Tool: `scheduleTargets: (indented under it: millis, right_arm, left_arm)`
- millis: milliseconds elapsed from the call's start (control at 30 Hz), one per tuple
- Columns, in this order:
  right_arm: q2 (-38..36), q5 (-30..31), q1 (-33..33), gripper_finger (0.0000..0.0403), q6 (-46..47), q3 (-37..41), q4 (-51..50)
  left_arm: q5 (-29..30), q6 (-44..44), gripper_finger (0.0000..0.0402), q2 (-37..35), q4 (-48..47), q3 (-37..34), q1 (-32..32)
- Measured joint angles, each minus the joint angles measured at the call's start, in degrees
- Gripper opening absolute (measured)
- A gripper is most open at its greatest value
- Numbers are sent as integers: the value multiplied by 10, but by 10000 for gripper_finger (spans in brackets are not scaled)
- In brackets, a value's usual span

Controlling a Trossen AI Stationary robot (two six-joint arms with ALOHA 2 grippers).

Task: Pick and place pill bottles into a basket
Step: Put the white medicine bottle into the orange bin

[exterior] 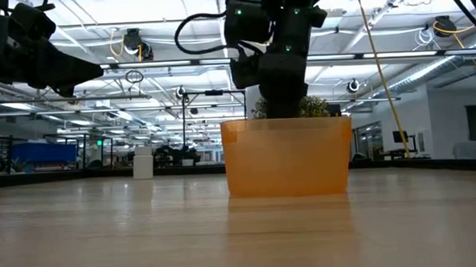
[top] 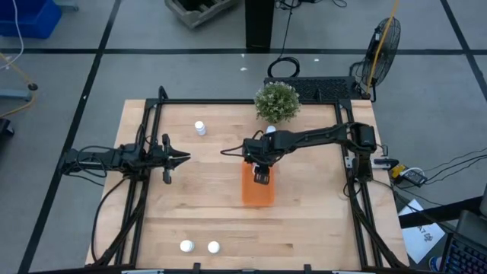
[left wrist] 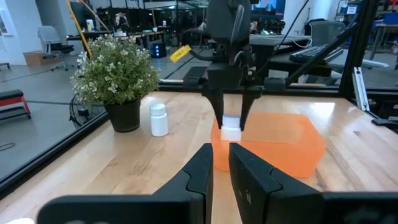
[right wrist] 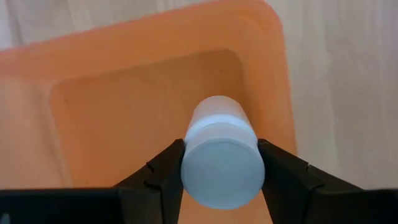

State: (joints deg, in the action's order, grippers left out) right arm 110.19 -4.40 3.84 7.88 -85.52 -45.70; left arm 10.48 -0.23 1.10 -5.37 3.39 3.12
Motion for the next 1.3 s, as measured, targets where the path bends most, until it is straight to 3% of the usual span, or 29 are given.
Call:
scheduleTargets:
  millis: [300,900,1300]
  right_arm:
    - [2,-5,0,176,0,0,4]
    - [-1,-17,-2,262,-19,0,20]
    - [-95,-16,-1,262,-22,0,-1]
  left_arm:
    - [0,0,56,0,0,0,0]
    - [0,0,56,0,0,0,0]
    - [0,0,56,0,0,0,0]
